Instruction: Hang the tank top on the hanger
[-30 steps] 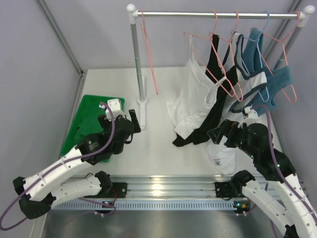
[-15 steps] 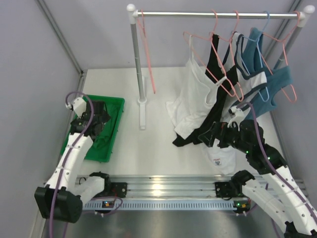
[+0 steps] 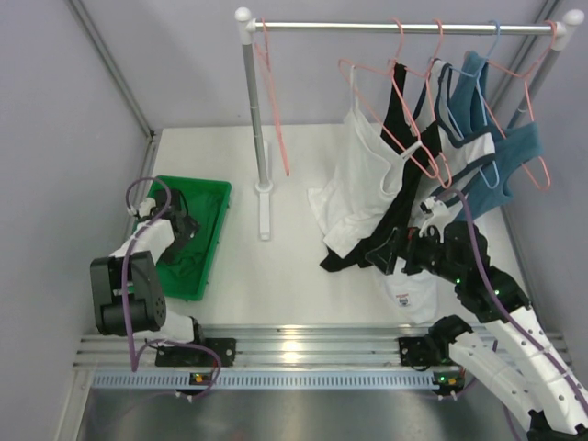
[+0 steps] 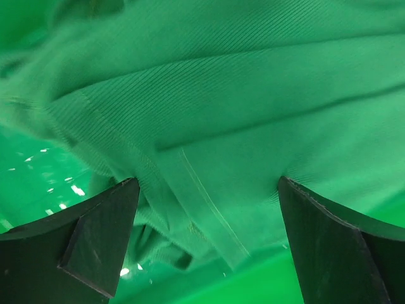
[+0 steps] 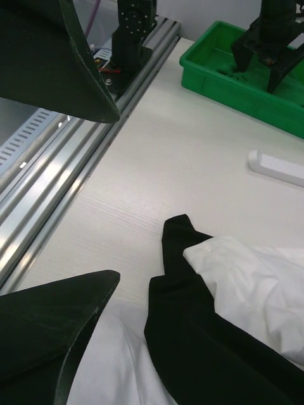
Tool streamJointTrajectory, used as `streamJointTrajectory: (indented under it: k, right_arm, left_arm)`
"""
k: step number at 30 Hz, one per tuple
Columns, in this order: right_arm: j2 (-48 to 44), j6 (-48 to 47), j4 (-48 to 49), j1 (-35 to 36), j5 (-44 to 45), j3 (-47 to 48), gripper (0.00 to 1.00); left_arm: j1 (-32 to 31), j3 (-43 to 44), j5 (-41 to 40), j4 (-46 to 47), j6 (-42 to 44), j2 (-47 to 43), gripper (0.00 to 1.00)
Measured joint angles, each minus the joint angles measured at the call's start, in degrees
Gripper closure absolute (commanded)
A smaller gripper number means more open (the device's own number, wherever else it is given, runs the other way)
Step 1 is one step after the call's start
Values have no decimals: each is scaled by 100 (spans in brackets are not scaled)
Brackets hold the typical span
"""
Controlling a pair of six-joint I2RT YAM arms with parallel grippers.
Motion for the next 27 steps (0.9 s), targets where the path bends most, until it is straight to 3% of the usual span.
streamJointTrajectory:
  k: [1, 4, 5, 6, 7, 8, 15, 20, 27]
  right_arm:
    - [-4, -11, 2, 0, -11, -9, 0]
    - [-26, -44, -7, 0, -31, -79, 0]
    - [-28, -50, -7, 0, -35, -94, 0]
    - [-31, -55, -4, 0, -39, -103, 0]
    - [-33, -57, -7, 0, -39, -105, 0]
    - [-35, -57, -7, 0, -39, -107, 0]
    - [-46, -85, -2, 0, -55, -105, 0]
    - [-31, -94, 7, 0, -57, -105, 0]
    - [170, -166, -24, 0, -50, -7, 0]
  left_arm:
    - [24, -81, 42, 101, -7, 94, 8]
    - [37, -219, 177, 426, -50, 299, 45]
    - [35, -223, 199, 516, -57, 323, 73]
    - [37, -227, 251, 612, -83, 323, 86]
    - [37, -227, 291, 658, -39, 321, 96]
    - [35, -227, 328, 686, -31, 306, 100]
    - [35, -74, 603, 94, 267, -444, 100]
    - [35, 669, 844, -629, 673, -1716, 100]
    - [37, 1700, 1613, -1471, 1239, -2791, 100]
